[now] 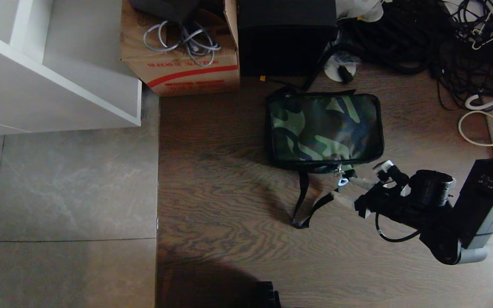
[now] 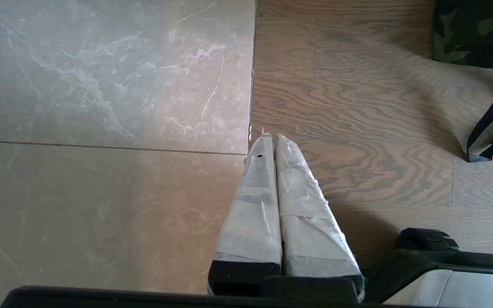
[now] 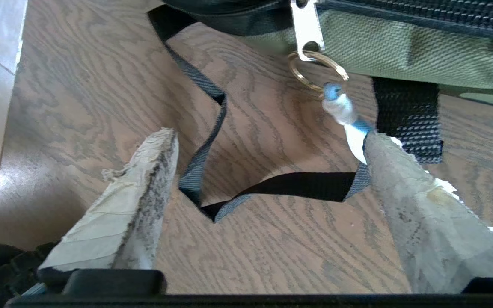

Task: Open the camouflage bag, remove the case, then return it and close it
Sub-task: Open the top of the storage box

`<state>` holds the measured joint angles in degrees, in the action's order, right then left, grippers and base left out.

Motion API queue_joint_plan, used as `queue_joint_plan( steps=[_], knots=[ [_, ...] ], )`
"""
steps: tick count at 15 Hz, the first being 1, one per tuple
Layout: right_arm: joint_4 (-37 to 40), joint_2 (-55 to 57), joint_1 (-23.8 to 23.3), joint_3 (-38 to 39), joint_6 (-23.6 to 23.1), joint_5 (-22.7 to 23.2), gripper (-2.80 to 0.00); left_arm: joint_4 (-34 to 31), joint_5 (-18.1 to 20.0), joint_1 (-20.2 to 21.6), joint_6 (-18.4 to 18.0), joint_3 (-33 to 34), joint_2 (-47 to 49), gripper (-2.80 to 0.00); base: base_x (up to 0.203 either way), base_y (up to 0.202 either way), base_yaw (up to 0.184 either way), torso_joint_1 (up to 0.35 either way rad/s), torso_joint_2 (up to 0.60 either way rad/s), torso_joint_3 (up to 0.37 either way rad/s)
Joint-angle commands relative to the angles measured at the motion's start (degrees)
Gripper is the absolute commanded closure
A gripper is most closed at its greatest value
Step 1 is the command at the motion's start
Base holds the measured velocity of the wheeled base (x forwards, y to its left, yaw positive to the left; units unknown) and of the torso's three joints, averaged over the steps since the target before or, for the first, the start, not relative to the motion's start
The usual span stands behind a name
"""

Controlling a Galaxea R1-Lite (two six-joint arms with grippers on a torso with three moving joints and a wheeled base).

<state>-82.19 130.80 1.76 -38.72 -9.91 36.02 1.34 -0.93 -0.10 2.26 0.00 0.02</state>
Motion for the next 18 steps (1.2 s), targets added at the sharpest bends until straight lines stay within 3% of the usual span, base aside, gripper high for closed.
queue_joint_plan(
  steps=[1, 18],
  knots=[
    [-0.6, 1.6, 0.0, -1.4, -0.2, 0.2, -2.80, 0.1, 0.0, 0.1, 0.0, 0.6, 0.0, 0.00, 0.000, 0.000, 0.000, 0.000, 0.00, 0.000],
    [-2.0, 6.6, 0.8, -12.1, 2.0, 0.1, -2.80, 0.1, 0.0, 0.1, 0.0, 0.6, 0.0, 0.00, 0.000, 0.000, 0.000, 0.000, 0.00, 0.000]
  ],
)
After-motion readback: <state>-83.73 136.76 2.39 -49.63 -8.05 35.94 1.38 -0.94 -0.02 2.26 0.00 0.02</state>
